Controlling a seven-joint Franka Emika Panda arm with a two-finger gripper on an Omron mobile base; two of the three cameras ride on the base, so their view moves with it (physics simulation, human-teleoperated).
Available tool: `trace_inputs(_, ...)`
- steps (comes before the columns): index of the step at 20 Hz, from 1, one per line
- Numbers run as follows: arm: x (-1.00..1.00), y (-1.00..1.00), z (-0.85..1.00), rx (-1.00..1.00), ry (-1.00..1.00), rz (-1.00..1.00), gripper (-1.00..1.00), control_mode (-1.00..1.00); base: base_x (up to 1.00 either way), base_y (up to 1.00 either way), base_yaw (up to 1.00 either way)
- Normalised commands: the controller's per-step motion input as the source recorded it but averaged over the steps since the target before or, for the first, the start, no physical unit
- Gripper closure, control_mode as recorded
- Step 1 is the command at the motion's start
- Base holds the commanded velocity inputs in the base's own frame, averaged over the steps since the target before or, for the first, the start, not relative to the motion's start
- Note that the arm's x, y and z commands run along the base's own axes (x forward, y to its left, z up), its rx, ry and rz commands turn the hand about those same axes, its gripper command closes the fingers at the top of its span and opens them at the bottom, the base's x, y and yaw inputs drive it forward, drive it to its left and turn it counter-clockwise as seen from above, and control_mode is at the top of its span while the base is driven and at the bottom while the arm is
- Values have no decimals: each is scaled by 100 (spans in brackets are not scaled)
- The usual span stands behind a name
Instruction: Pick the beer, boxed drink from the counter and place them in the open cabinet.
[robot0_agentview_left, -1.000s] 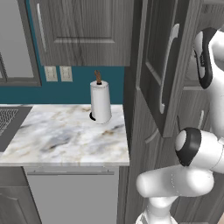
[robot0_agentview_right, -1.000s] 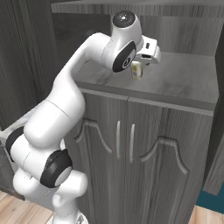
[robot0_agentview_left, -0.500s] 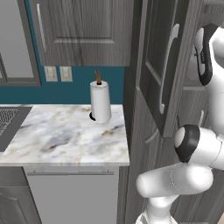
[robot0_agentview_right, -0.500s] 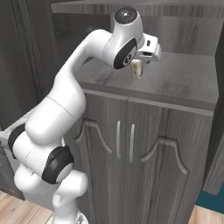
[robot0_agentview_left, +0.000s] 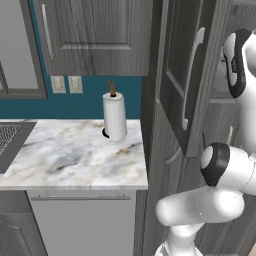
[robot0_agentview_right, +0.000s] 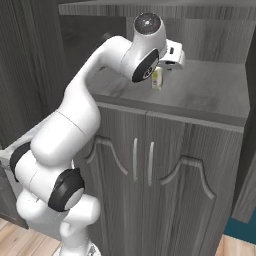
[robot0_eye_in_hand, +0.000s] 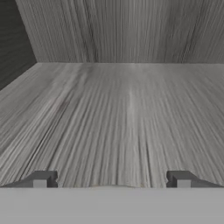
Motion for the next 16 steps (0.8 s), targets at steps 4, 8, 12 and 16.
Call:
trace_inputs(4,30,0,-50,2,-25,2,-100,-100,0,0,0)
trace_inputs(8,19,0,-30,1,-15,1,-100,-100,0,0,0)
trace_inputs(12,0,0,0,0,0,0,-100,-100,0,0,0)
trace_inputs(16,0,0,0,0,0,0,-100,-100,0,0,0)
